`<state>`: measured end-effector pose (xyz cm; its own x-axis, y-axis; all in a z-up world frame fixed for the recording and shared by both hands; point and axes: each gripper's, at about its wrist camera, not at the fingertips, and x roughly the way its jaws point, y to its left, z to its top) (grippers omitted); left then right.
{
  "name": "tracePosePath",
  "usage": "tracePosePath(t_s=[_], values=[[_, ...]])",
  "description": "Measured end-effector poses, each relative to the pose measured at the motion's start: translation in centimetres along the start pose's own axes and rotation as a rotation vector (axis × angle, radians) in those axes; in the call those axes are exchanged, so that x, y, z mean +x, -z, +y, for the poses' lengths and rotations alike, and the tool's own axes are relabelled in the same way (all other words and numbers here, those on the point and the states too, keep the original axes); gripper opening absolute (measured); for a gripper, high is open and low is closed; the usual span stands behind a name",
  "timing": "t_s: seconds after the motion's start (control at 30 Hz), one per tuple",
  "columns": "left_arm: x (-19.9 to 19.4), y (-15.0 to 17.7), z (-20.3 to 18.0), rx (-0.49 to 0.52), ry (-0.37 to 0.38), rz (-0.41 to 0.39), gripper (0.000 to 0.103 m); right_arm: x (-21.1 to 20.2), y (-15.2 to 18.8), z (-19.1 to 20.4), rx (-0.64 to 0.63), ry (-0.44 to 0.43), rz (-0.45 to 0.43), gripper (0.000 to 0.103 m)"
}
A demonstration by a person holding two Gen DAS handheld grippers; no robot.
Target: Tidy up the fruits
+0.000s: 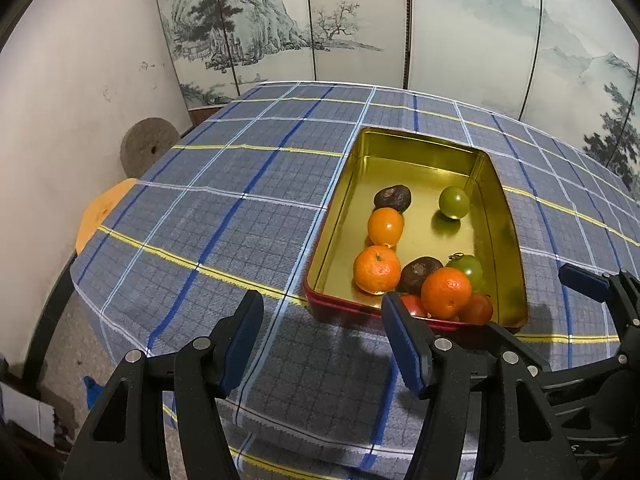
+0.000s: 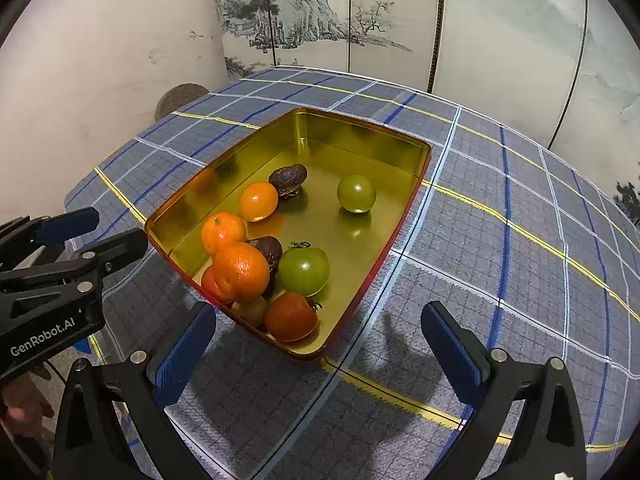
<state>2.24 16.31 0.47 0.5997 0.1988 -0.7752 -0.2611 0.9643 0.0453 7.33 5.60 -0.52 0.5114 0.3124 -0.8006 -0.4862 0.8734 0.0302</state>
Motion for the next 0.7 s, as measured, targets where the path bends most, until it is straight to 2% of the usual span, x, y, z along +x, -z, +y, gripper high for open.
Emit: tracePosePath(t_s=[0.7], values=[[-0.72, 0.36, -0.55, 0.012, 0.002, -0.009, 0.062, -0.24, 0.88, 0.28, -0.008, 0.021, 0.011, 0.102]])
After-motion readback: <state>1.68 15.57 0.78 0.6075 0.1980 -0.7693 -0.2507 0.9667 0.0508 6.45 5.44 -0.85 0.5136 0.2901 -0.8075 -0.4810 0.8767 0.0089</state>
